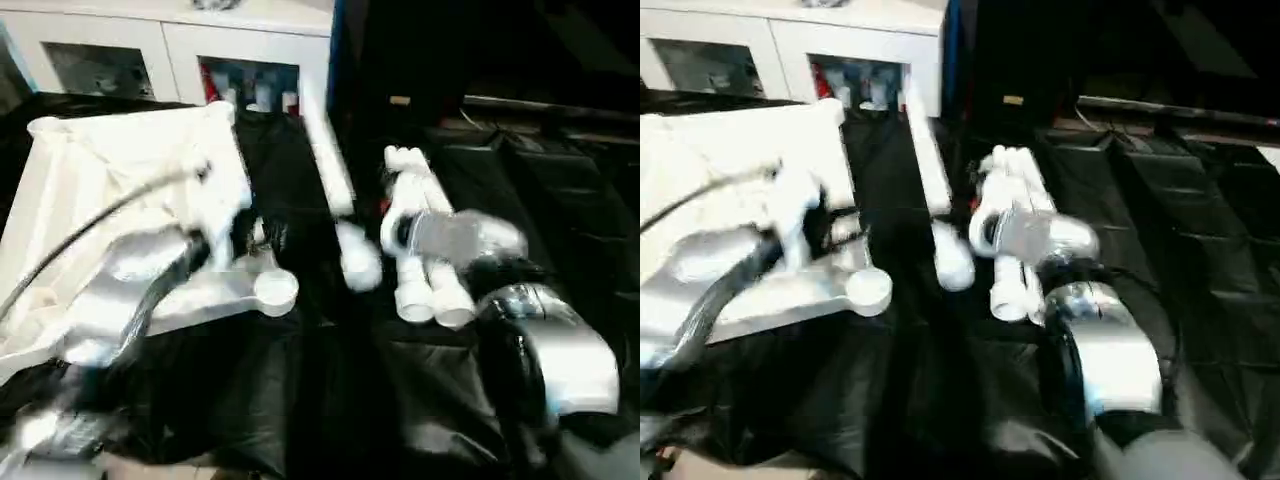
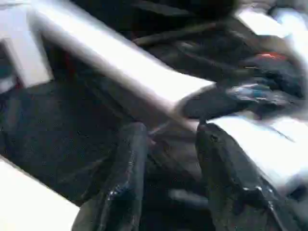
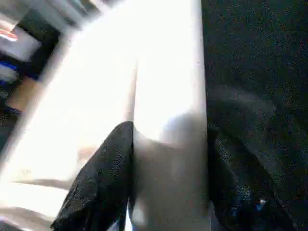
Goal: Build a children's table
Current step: Pick table leg
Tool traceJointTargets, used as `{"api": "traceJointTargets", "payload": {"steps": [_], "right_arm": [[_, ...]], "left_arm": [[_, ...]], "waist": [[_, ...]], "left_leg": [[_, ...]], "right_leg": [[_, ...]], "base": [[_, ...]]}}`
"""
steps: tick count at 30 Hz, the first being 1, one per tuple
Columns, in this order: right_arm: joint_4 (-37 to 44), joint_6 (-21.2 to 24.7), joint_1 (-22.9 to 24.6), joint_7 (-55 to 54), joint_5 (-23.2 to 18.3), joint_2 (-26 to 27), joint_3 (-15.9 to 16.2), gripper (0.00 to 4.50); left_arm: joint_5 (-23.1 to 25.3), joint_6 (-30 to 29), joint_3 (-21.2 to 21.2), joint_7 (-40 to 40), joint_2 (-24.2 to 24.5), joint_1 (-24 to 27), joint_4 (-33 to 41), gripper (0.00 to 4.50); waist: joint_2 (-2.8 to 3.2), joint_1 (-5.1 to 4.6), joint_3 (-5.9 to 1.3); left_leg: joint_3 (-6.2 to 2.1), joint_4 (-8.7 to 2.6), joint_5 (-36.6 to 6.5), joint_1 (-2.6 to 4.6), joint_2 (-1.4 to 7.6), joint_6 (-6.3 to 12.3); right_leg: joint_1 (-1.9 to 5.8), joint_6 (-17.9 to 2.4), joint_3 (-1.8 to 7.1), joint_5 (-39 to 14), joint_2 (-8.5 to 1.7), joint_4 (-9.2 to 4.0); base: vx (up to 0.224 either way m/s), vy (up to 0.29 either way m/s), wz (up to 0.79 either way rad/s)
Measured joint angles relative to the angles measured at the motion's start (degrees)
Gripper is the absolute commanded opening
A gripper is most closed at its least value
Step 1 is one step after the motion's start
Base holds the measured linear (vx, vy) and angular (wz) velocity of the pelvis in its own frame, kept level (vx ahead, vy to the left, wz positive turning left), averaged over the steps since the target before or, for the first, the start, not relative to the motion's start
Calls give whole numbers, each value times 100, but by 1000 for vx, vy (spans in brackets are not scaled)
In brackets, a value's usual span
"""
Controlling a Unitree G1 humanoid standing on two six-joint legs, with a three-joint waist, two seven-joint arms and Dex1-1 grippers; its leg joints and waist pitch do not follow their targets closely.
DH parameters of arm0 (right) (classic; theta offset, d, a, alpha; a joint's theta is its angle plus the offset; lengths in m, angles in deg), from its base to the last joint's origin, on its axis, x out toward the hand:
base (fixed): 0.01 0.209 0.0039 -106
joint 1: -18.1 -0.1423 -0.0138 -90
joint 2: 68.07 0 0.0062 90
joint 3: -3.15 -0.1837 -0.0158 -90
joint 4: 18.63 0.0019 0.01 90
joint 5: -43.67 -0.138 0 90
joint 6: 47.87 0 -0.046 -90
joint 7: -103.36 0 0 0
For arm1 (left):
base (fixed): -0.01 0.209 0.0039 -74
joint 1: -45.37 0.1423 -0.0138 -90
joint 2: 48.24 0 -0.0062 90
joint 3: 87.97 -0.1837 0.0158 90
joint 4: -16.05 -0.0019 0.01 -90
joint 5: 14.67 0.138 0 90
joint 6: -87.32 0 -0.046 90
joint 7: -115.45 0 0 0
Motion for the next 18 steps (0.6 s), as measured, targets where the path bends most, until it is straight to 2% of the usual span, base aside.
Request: {"api": "traceJointTargets", "payload": {"steps": [2, 5, 7, 11, 14, 18], "right_arm": [[718, 148, 422, 427, -204, -95, 111, 184], [1556, 451, 947, 873, -513, -240, 174, 184], [2239, 616, 1391, 1102, -814, -346, 167, 184], [3347, 886, 2019, 1253, -1211, -375, 180, 184], [3746, 987, 2198, 1256, -1354, -428, 157, 184], [4037, 1078, 2308, 1246, -1469, -440, 127, 184]], "left_arm": [[-300, -169, 313, 332, -297, -217, -215, 192], [-950, -466, 746, 608, -723, -529, -371, 192], [-1457, -746, 1045, 734, -1093, -740, -470, 192], [-2293, -1329, 1336, 668, -1431, -936, -339, 192], [-2680, -1672, 1434, 580, -1490, -933, -168, 192], [-2652, -1848, 1281, 586, -1500, -930, -17, 192]], "waist": [[0, 31, 0], [0, 36, 0], [0, 75, 0], [7, 73, 1], [28, 36, 5], [74, 36, 2]], "left_leg": [[1, 0, 4, -2, 0, 23], [1, 0, -4, -2, 0, 68], [1, 0, -6, -3, 0, 67], [2, -1, -8, 5, -1, 62], [1, -1, -2, 8, -1, 54], [0, -1, -1, 11, -2, 53]], "right_leg": [[0, 1, 2, 1, 0, -2], [-1, 1, 1, 1, -1, -3], [0, 1, -1, 0, -3, -3], [1, -2, 3, 2, -3, -1], [3, -6, 2, 10, -3, 0], [9, -5, 2, 14, -4, -1]], "base": [[0, 0, 0], [0, 0, 0], [0, 0, 0], [0, 0, 0], [0, 0, 0], [0, 0, 0]]}}
